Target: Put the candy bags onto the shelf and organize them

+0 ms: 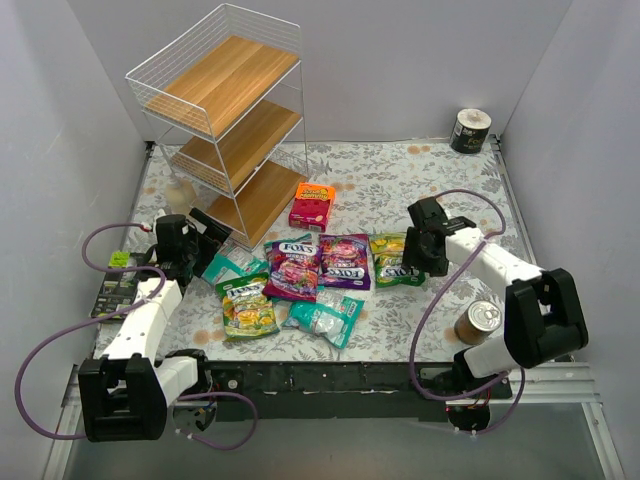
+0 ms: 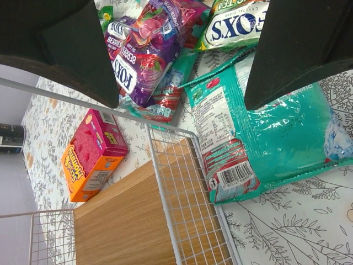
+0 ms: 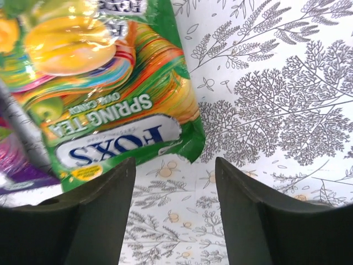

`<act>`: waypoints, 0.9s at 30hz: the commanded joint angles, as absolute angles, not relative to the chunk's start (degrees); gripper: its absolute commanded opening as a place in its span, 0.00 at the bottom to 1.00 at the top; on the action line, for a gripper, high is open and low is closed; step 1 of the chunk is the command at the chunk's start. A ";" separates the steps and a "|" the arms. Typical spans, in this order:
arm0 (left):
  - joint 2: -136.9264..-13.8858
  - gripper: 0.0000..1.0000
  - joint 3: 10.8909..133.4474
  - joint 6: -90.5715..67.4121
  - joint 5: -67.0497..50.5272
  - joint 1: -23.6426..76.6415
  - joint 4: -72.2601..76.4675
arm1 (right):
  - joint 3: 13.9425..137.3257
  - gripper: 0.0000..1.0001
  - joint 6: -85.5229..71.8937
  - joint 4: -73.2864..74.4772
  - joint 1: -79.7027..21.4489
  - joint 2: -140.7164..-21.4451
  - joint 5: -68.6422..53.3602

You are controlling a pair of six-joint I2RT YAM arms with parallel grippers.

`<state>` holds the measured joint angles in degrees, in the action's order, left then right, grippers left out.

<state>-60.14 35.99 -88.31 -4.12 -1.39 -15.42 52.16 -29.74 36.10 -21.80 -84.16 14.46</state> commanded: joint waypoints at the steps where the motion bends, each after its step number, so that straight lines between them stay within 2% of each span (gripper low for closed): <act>1: -59.85 0.98 37.09 -88.51 -4.66 -1.41 -16.35 | 55.02 0.70 -36.36 39.64 -21.71 -76.66 11.71; 3: -60.38 0.98 37.53 -88.51 -4.57 -1.41 -16.35 | 54.67 0.78 -39.89 38.68 -21.80 -74.89 8.37; 8: -62.05 0.98 38.93 -88.51 -4.22 -0.88 -16.17 | 51.25 0.92 -56.38 33.24 -21.80 -70.32 -3.41; 15: -62.84 0.98 39.64 -88.16 -3.96 -0.79 -16.17 | 37.72 0.94 -79.59 16.72 -23.29 -65.83 -7.21; 19: -62.84 0.98 39.55 -87.72 -3.69 0.95 -16.17 | 32.88 0.94 -86.65 12.41 -24.70 -65.05 -1.95; 24: -62.84 0.98 39.55 -87.28 -3.25 1.05 -16.70 | 22.95 0.91 -93.77 -1.56 -25.14 -62.84 2.72; 27: -63.46 0.98 39.81 -87.10 -3.08 1.14 -16.79 | 21.62 0.90 -96.06 -1.49 -25.22 -64.33 5.27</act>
<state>-63.33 37.67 -88.07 -3.88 0.99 -16.19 22.98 -88.71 6.59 -24.88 -63.88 -0.10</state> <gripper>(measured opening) 0.981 0.910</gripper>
